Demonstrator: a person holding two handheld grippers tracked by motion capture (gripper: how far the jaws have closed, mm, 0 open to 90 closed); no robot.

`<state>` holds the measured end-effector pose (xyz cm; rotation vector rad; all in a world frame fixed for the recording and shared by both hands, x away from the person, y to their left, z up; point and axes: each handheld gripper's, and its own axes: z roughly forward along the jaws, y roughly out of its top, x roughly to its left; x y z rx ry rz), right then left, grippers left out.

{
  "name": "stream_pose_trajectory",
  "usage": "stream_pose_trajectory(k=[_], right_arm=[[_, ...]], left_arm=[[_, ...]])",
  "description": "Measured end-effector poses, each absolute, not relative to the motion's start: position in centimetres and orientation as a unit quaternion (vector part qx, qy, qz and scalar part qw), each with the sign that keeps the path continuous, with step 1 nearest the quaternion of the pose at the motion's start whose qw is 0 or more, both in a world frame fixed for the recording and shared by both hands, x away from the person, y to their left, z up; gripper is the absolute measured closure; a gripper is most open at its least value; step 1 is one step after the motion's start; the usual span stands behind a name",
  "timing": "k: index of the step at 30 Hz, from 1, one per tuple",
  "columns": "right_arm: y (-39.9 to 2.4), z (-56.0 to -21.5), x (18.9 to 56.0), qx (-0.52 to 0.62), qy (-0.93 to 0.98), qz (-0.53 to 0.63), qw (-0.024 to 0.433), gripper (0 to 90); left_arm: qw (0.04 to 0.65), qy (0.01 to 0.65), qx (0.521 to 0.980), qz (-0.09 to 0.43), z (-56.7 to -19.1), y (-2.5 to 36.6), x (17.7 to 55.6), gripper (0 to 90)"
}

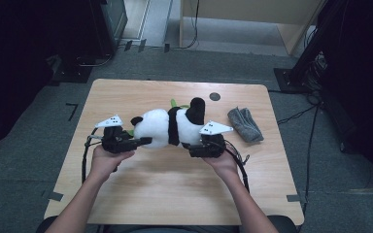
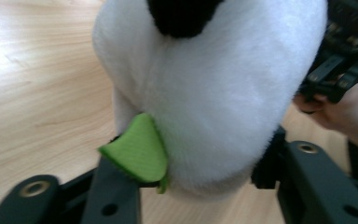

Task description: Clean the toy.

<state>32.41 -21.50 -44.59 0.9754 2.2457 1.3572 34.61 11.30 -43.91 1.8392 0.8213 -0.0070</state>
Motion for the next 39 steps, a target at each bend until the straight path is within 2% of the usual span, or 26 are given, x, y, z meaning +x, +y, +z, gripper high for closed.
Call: stream_pose_trajectory(k=[2,5,7,12,17,23,30,33,36,39], right_arm=[[-21.6,-44.5,32.4,0.346,0.792,0.472,0.172,36.0],[-22.0,-44.4,32.7,0.354,0.789,0.475,0.164,38.3],[-22.6,-44.1,33.0,0.367,0.783,0.482,0.144,38.8],[-23.8,-43.5,33.6,0.392,0.771,0.491,0.105,39.3],[-24.8,-42.9,33.6,0.404,0.755,0.511,0.073,38.9],[-24.2,-42.7,33.4,0.399,0.766,0.501,0.058,38.1],[-23.1,-43.1,33.4,0.393,0.777,0.491,0.031,37.7],[-22.7,-43.2,33.3,0.393,0.782,0.481,0.036,37.5],[-22.7,-43.5,33.4,0.397,0.782,0.48,0.027,36.2],[-22.6,-43.5,33.5,0.397,0.782,0.48,0.029,32.7]], left_arm=[[0.528,0.341,0.778,0.011,-44.1,11.0,34.6,47.0],[0.53,0.311,0.788,0.045,-44.3,10.9,34.5,32.1],[0.543,0.298,0.783,0.058,-44.2,11.0,34.4,27.1],[0.56,0.28,0.776,0.075,-44.1,12.4,34.1,26.5],[0.561,0.281,0.776,0.061,-44.6,13.4,34.3,26.5],[0.545,0.255,0.796,0.068,-45.1,12.2,34.0,25.8],[0.528,0.253,0.808,0.069,-45.5,10.6,33.8,17.2],[0.52,0.263,0.81,0.065,-45.8,10.5,33.9,20.5],[0.52,0.273,0.807,0.065,-45.6,10.6,33.9,32.7],[0.52,0.3,0.799,0.042,-45.7,10.7,34.2,40.7]])
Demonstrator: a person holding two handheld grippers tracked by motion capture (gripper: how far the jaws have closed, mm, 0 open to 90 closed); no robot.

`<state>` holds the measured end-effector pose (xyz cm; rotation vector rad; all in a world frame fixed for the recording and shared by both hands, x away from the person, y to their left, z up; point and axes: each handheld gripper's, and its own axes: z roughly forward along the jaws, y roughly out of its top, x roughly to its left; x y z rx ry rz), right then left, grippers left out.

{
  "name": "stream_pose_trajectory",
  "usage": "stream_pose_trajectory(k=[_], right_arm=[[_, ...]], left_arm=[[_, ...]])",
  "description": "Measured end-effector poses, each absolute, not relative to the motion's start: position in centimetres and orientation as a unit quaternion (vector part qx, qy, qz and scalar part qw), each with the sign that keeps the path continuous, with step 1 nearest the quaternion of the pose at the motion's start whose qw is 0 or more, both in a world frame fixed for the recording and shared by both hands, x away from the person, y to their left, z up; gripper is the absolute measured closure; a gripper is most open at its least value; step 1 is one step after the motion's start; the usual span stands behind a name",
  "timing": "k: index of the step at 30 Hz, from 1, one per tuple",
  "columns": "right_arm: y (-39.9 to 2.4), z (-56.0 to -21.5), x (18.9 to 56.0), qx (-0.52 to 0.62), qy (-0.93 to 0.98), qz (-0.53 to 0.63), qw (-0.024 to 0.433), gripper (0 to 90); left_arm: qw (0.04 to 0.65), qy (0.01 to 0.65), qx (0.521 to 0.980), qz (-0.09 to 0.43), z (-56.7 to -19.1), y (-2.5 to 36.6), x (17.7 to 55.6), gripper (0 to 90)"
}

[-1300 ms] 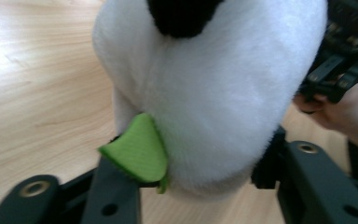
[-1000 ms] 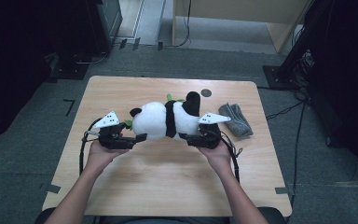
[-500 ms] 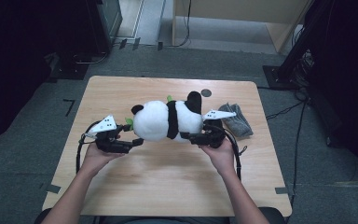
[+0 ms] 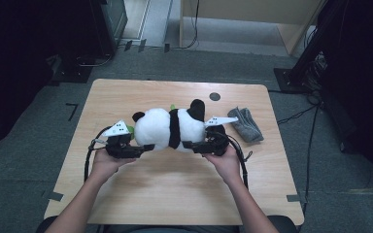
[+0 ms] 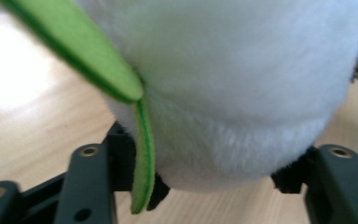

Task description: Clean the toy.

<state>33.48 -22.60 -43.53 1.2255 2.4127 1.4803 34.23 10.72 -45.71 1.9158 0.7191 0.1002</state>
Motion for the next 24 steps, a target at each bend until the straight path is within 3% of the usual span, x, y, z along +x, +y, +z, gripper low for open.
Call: stream_pose_trajectory(k=[9,17,24], right_arm=[[-23.3,-44.0,33.9,0.398,0.775,0.49,0.025,19.3],[-24.2,-44.4,33.9,0.372,0.77,0.518,0.021,14.5],[-24.8,-44.3,33.5,0.36,0.775,0.517,0.057,14.2]], left_arm=[[0.522,0.333,0.785,0.0,-45.0,10.5,34.4,57.4],[0.534,0.341,0.774,-0.013,-44.4,11.0,34.5,60.4],[0.558,0.365,0.745,-0.03,-43.9,12.8,34.9,62.0]])
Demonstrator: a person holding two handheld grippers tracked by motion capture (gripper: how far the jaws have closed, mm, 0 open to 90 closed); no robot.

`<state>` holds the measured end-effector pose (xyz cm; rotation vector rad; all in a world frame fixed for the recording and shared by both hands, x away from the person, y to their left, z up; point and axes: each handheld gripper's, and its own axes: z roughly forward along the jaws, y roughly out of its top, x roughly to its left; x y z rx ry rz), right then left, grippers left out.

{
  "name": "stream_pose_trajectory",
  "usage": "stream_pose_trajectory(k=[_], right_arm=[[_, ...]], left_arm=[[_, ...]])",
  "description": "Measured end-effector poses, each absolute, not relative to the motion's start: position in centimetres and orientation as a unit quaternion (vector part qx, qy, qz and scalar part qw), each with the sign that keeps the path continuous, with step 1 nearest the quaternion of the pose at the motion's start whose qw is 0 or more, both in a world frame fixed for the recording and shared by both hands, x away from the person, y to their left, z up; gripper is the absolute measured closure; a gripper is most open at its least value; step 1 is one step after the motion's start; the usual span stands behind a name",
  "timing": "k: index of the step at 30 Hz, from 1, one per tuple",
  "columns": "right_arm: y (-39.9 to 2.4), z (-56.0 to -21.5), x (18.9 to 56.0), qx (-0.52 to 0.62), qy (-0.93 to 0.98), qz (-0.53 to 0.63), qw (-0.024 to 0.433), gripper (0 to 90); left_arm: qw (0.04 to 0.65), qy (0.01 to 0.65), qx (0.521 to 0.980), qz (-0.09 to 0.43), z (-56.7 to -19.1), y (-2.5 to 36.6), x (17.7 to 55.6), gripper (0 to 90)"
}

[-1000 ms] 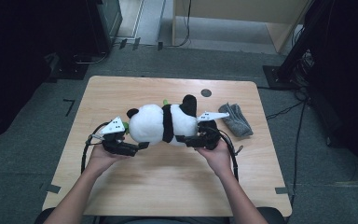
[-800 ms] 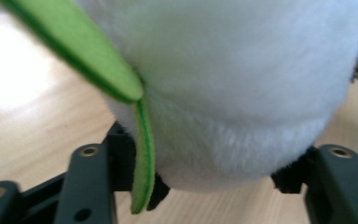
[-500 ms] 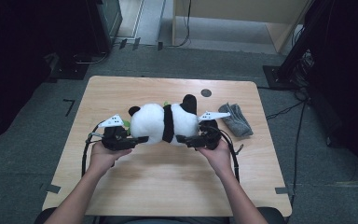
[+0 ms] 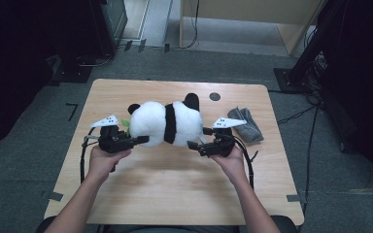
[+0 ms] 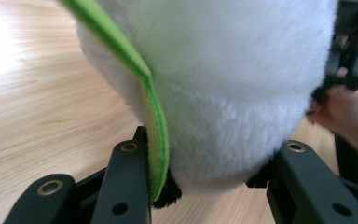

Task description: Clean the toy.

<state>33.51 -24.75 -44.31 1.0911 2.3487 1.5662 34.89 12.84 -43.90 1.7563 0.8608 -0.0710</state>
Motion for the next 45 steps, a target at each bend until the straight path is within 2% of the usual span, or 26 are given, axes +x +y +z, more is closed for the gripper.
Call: stream_pose_trajectory(k=[2,7,13,15,19,24,29,34,38,40,43,45], right_arm=[[-25.0,-44.6,33.6,0.367,0.775,0.511,0.06,14.2],[-24.2,-45.0,33.6,0.357,0.77,0.524,0.062,14.4],[-22.6,-45.5,33.3,0.349,0.781,0.508,0.102,13.8],[-22.5,-45.5,33.2,0.349,0.781,0.504,0.117,18.6],[-22.3,-45.2,32.7,0.344,0.787,0.493,0.138,36.2],[-22.6,-45.3,32.8,0.36,0.788,0.485,0.118,49.1],[-22.7,-45.1,32.9,0.37,0.785,0.486,0.099,52.4],[-23.2,-44.6,33.0,0.385,0.781,0.485,0.079,53.5],[-23.8,-44.2,33.1,0.397,0.782,0.475,0.071,54.5],[-24.0,-44.2,33.2,0.403,0.781,0.474,0.056,55.0],[-23.7,-44.3,33.3,0.41,0.785,0.464,0.038,55.1],[-23.7,-44.4,33.4,0.415,0.785,0.46,0.03,54.6]], left_arm=[[0.57,0.376,0.729,-0.045,-43.8,13.6,35.1,62.1],[0.565,0.379,0.729,-0.067,-44.0,13.2,35.1,61.9],[0.555,0.373,0.739,-0.082,-44.5,11.6,34.8,61.6],[0.554,0.375,0.739,-0.078,-44.6,11.4,34.8,61.2],[0.543,0.372,0.751,-0.054,-44.7,11.2,34.6,58.4],[0.531,0.365,0.764,-0.032,-44.8,10.9,34.5,48.2],[0.54,0.351,0.765,-0.024,-45.2,11.4,34.8,33.2],[0.536,0.333,0.776,0.003,-45.2,11.9,34.6,27.5],[0.536,0.326,0.778,0.028,-45.0,12.9,34.6,27.4],[0.541,0.325,0.776,0.012,-45.2,13.1,34.7,27.7],[0.53,0.326,0.783,0.007,-45.3,12.8,34.6,42.5],[0.528,0.323,0.786,0.006,-45.3,12.7,34.6,47.9]])
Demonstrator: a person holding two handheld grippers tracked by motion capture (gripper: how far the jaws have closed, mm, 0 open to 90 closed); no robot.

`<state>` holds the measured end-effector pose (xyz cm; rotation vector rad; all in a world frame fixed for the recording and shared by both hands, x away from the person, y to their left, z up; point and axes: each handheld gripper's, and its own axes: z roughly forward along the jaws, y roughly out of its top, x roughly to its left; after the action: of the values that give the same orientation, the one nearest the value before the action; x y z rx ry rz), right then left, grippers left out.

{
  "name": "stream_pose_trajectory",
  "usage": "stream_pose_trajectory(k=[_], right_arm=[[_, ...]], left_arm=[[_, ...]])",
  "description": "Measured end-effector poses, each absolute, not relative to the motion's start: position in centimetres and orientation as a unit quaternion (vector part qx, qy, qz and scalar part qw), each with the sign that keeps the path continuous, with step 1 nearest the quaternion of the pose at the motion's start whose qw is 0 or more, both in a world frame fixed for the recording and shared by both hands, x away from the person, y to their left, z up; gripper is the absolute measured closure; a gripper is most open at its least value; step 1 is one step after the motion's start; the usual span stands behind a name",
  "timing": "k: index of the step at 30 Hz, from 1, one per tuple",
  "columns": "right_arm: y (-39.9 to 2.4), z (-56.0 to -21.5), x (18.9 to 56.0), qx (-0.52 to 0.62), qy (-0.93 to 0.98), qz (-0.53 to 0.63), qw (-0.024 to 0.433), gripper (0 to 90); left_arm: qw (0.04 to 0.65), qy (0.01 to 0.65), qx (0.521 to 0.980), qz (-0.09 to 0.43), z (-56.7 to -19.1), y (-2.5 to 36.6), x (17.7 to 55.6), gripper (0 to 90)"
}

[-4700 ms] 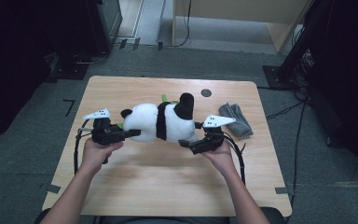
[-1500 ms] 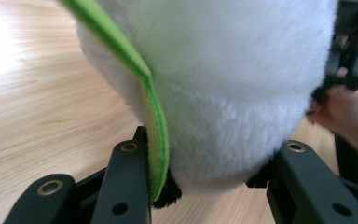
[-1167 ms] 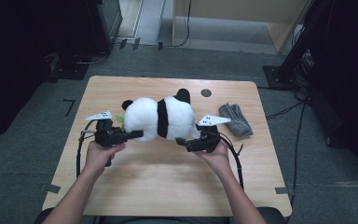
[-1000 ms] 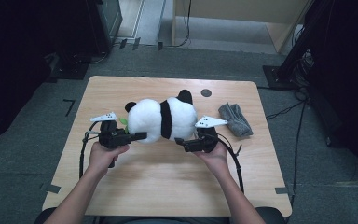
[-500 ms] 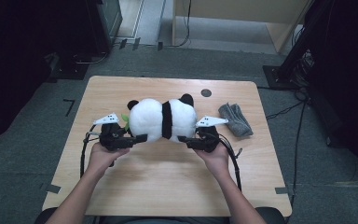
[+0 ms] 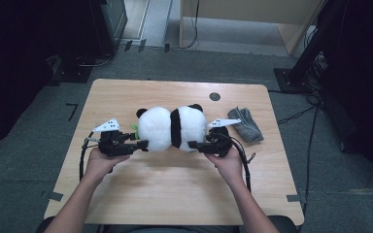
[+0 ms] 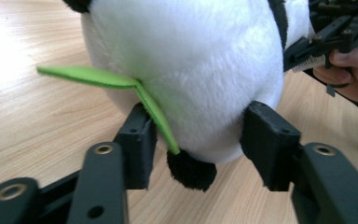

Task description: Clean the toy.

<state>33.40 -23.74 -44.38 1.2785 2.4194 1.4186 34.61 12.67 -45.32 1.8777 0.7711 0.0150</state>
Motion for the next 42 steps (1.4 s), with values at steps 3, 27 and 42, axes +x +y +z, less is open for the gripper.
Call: stream_pose_trajectory(k=[3,27,42], right_arm=[[-23.9,-44.4,33.4,0.414,0.784,0.461,0.034,52.7],[-23.3,-46.1,33.6,0.444,0.788,0.425,-0.007,34.8],[-23.7,-45.6,33.1,0.406,0.809,0.422,0.061,29.0]], left_arm=[[0.518,0.321,0.792,0.019,-45.6,12.4,34.6,52.1],[0.454,0.344,0.822,0.013,-47.6,12.9,35.5,42.7],[0.46,0.351,0.815,0.029,-47.6,13.2,35.6,38.3]])
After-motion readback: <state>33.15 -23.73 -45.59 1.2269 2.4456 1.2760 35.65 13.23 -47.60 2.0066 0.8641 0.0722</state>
